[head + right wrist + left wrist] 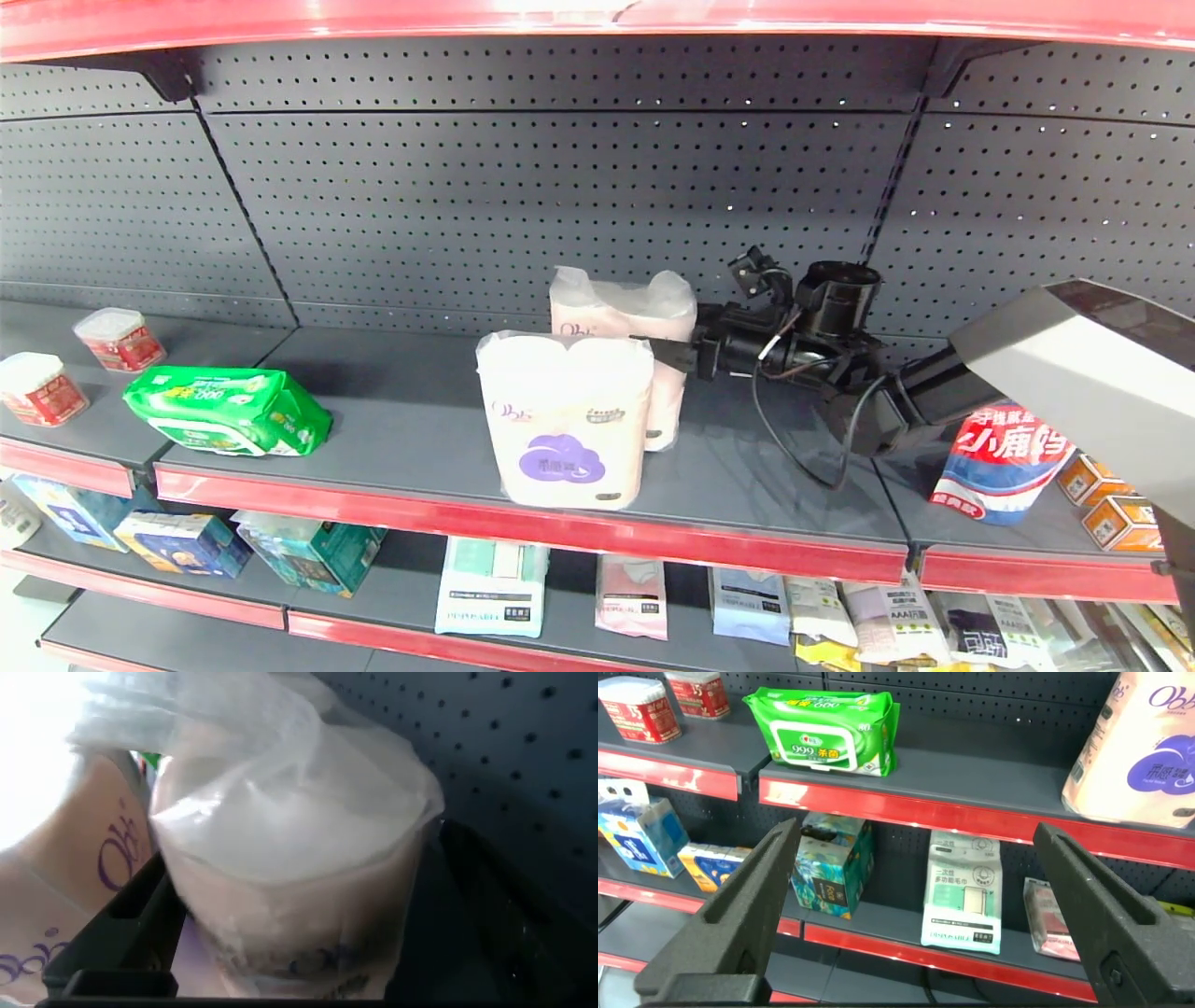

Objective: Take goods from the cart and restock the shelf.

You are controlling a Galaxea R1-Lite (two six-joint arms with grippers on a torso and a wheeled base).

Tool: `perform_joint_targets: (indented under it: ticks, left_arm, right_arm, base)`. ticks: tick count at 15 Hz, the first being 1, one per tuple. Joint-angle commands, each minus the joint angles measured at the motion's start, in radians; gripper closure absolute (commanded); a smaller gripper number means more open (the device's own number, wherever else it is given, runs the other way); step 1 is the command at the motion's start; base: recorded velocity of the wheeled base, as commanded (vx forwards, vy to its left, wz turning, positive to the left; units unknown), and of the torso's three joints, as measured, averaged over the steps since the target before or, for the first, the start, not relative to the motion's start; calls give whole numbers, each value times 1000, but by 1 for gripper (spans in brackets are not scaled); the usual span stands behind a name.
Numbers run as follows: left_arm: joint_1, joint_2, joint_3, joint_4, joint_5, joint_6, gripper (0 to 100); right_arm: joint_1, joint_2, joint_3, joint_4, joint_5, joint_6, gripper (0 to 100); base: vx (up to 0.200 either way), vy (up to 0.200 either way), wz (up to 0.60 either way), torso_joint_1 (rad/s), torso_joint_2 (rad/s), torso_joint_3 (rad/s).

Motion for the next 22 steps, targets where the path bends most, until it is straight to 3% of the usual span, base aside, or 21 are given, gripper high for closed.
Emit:
perform_joint_targets:
  ticks: [1,22]
  left_arm:
    - [0,-1,0,0,1,-1,0]
    - [0,-1,0,-2,1,-1,0]
  right_arm:
    - [-7,-34,7,-1,-3,0,0]
    - [-15,-235,220,-2,-6,-46,0]
  base:
    - [0,0,0,0,0,0]
    - [0,0,0,0,0,0]
